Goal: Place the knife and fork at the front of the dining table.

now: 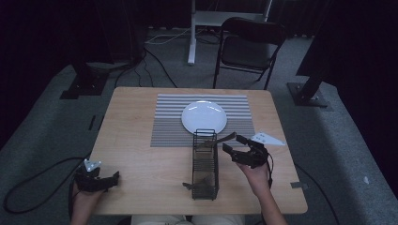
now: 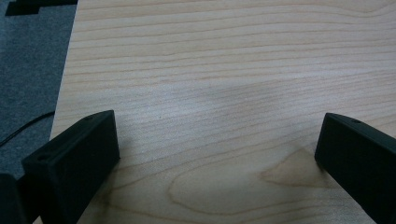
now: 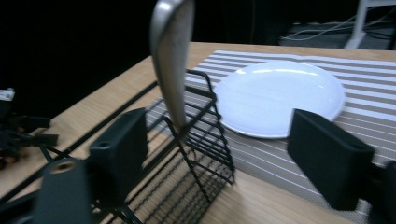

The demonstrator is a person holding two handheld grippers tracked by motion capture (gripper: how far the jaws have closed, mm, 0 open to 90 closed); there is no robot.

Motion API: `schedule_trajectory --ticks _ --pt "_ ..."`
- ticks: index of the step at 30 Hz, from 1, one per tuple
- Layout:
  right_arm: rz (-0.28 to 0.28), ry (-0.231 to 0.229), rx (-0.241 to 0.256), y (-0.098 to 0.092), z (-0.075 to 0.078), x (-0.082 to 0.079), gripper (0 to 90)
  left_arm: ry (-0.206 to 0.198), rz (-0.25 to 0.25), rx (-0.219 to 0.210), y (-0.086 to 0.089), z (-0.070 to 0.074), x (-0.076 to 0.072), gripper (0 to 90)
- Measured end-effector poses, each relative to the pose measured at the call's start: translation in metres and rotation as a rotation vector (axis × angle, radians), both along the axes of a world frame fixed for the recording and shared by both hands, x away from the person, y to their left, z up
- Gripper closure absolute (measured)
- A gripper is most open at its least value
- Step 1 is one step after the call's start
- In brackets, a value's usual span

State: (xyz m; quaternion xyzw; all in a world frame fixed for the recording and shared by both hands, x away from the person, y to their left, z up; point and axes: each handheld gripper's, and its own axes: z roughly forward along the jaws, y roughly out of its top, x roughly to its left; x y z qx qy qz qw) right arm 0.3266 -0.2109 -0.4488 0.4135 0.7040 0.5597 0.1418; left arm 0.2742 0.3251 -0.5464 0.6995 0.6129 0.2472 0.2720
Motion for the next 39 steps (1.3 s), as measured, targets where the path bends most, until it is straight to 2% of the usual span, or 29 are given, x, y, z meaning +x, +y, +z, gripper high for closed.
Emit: schedule_trajectory --ticks 2,3,5,6,8,15,20,30,39 --pt "0.007 -0.002 -0.009 0.005 0.0 0.002 30.7 0.0 0.0 0.0 0.0 0.0 0.0 0.0" --pt "0.012 -0.004 -0.012 0.007 0.0 0.003 32.1 -0.001 0.0 0.0 0.0 0.0 0.0 0.0" --pt "0.015 -0.008 -0.036 0.012 0.0 0.003 44.3 0.0 0.0 0.0 0.0 0.0 0.0 0.0" --pt "0.018 -0.006 -0.034 0.013 -0.001 0.004 46.2 -0.001 0.0 0.0 0.0 0.0 0.0 0.0" --pt "0.023 -0.008 -0.028 0.015 -0.001 0.005 55.6 0.0 0.0 0.0 0.0 0.0 0.0 0.0" --pt "0.037 -0.004 -0.022 0.021 -0.002 0.008 65.8 0.0 0.0 0.0 0.0 0.0 0.0 0.0" --pt "0.054 -0.021 -0.015 0.025 -0.003 0.007 79.5 0.0 -0.004 -0.001 0.0 0.0 0.0 0.0" --pt "0.06 -0.032 -0.014 0.027 -0.003 0.007 81.5 -0.001 -0.005 -0.002 0.0 0.0 0.0 0.0" --pt "0.041 -0.053 -0.025 0.029 0.007 0.011 83.1 -0.001 -0.005 -0.002 0.0 0.0 0.0 0.0"
